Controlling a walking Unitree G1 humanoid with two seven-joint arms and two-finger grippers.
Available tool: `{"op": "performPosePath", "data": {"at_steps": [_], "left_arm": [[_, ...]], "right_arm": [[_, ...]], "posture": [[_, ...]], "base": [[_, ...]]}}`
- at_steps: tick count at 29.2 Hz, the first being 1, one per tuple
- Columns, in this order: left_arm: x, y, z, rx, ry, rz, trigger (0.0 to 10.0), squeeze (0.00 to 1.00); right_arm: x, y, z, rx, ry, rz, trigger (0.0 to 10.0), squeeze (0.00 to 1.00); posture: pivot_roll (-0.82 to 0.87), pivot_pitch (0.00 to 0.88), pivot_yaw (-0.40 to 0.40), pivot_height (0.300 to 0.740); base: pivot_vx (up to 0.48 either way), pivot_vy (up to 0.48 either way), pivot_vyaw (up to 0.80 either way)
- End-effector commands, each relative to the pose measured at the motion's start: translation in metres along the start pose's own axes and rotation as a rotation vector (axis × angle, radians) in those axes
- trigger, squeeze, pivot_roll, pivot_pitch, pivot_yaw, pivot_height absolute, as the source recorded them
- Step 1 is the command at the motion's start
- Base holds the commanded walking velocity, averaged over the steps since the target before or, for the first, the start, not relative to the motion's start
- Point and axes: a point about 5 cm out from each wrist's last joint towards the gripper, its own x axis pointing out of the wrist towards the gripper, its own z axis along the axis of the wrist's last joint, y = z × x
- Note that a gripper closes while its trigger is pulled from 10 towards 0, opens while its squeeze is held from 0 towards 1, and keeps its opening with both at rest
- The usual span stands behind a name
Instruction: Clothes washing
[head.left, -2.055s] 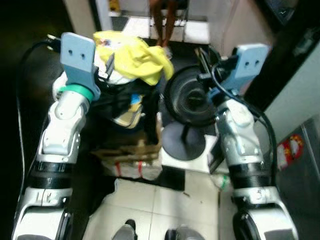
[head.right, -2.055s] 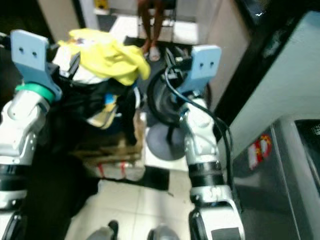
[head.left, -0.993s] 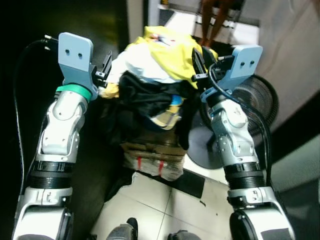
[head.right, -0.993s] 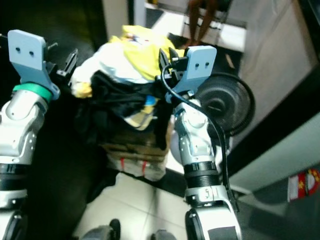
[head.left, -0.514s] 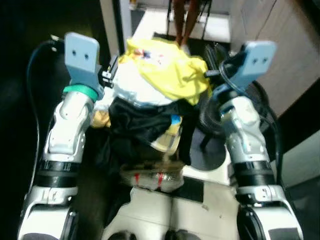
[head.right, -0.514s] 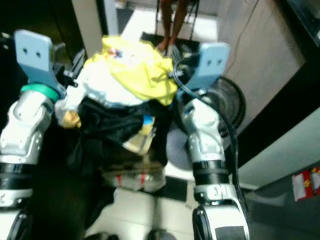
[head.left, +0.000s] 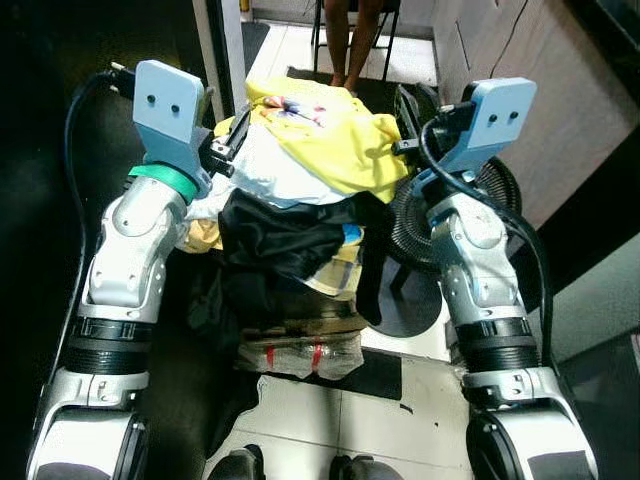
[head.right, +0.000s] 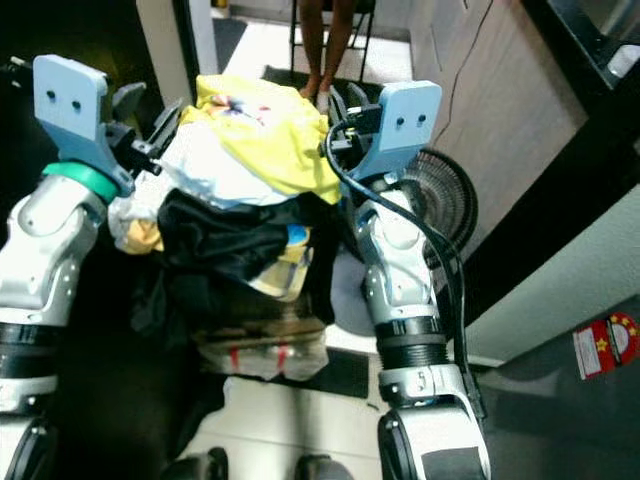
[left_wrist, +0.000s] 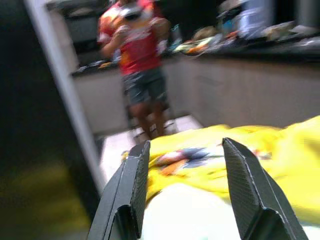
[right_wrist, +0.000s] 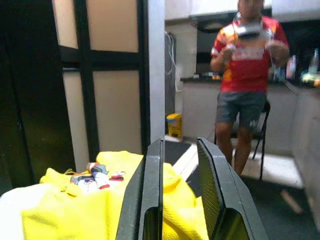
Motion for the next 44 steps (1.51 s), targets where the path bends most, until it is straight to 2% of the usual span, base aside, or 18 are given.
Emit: {"op": "performPosePath", "data": {"at_steps": [1,2,3,4,5,7,11,13,18,20,21,22,23,28,32,33,36,44], "left_arm": [[0.001,-0.005,0.009,0.002,-0.040,-0.071,10.0,0.00],[0.001,-0.013,0.021,0.017,-0.073,-0.187,10.0,0.00],[0.001,-0.013,0.021,0.017,-0.073,-0.187,10.0,0.00],[0.000,-0.022,0.031,0.040,-0.096,-0.299,10.0,0.00],[0.000,-0.022,0.031,0.040,-0.096,-0.299,10.0,0.00],[0.004,-0.038,0.040,0.082,-0.106,-0.431,10.0,0.00],[0.014,-0.053,0.039,0.099,-0.096,-0.476,10.0,0.00],[0.023,-0.069,0.033,0.125,-0.070,-0.526,10.0,0.00],[0.029,-0.076,0.024,0.114,-0.028,-0.540,10.0,0.00],[0.036,-0.073,0.018,0.089,0.013,-0.497,10.0,0.00],[0.051,-0.057,0.007,-0.030,0.098,-0.340,10.0,0.00],[0.056,-0.048,0.004,-0.079,0.121,-0.275,10.0,0.00],[0.058,-0.040,0.002,-0.130,0.139,-0.231,10.0,0.00],[0.051,-0.019,0.002,-0.191,0.158,-0.186,10.0,0.00],[0.037,-0.014,-0.005,-0.131,0.208,-0.235,10.0,0.00],[0.025,-0.008,-0.017,-0.096,0.284,-0.247,10.0,0.00],[0.014,0.010,-0.037,-0.084,0.395,-0.143,10.0,0.00],[0.011,0.023,-0.032,-0.109,0.380,-0.058,10.0,0.00]], "right_arm": [[0.003,0.003,0.010,-0.043,-0.045,0.029,10.0,0.00],[0.007,0.007,0.020,-0.089,-0.082,0.070,10.0,0.00],[0.007,0.007,0.020,-0.089,-0.082,0.070,10.0,0.00],[0.010,0.012,0.029,-0.112,-0.113,0.109,10.0,0.00],[0.010,0.012,0.029,-0.112,-0.113,0.109,10.0,0.00],[0.017,0.019,0.041,-0.142,-0.156,0.177,10.0,0.00],[0.023,0.023,0.045,-0.150,-0.173,0.210,10.0,0.00],[0.028,0.026,0.040,-0.101,-0.145,0.239,10.0,0.00],[0.029,0.026,0.030,-0.029,-0.101,0.246,10.0,0.00],[0.031,0.023,0.025,-0.007,-0.079,0.226,10.0,0.00],[0.037,0.010,0.016,-0.019,-0.022,0.138,10.0,0.00],[0.040,0.004,0.013,-0.035,0.002,0.097,10.0,0.00],[0.042,-0.001,0.013,-0.046,0.009,0.071,10.0,0.00],[0.042,-0.013,0.009,-0.055,0.045,0.026,10.0,0.00],[0.040,-0.019,0.003,-0.038,0.075,0.009,10.0,0.00],[0.038,-0.021,-0.003,-0.017,0.102,0.015,10.0,0.00],[0.041,-0.009,-0.015,-0.021,0.162,0.074,10.0,0.00],[0.052,0.008,-0.018,0.010,0.215,0.150,10.0,0.00]], "posture": [[0.05,0.058,0.025,0.740],[0.05,0.059,0.026,0.740],[0.05,0.059,0.026,0.740],[0.05,0.063,0.025,0.740],[0.05,0.063,0.025,0.740],[0.06,0.068,0.022,0.740],[0.06,0.070,0.016,0.740],[0.06,0.071,0.010,0.740],[0.06,0.073,0.007,0.740],[0.06,0.081,0.008,0.740],[0.06,0.084,0.008,0.740],[0.06,0.084,0.008,0.740],[0.06,0.085,0.009,0.740],[0.06,0.093,0.009,0.740],[0.06,0.098,0.010,0.740],[0.07,0.104,0.012,0.740],[0.09,0.107,0.009,0.740],[0.10,0.102,-0.006,0.740]], "base": [[0.000,0.000,0.00],[0.000,0.000,0.00],[0.000,0.000,0.00],[0.000,0.000,0.00],[0.000,0.000,0.00],[0.000,0.000,0.00],[0.000,0.000,0.00],[0.000,0.000,0.00],[0.000,0.000,0.00],[0.000,0.000,0.00],[0.000,0.000,0.00],[0.000,0.000,0.00],[0.000,0.000,0.00],[0.000,0.000,0.00],[0.000,0.000,0.00],[0.000,0.000,0.00],[0.000,0.000,0.00],[0.000,0.000,0.00]]}}
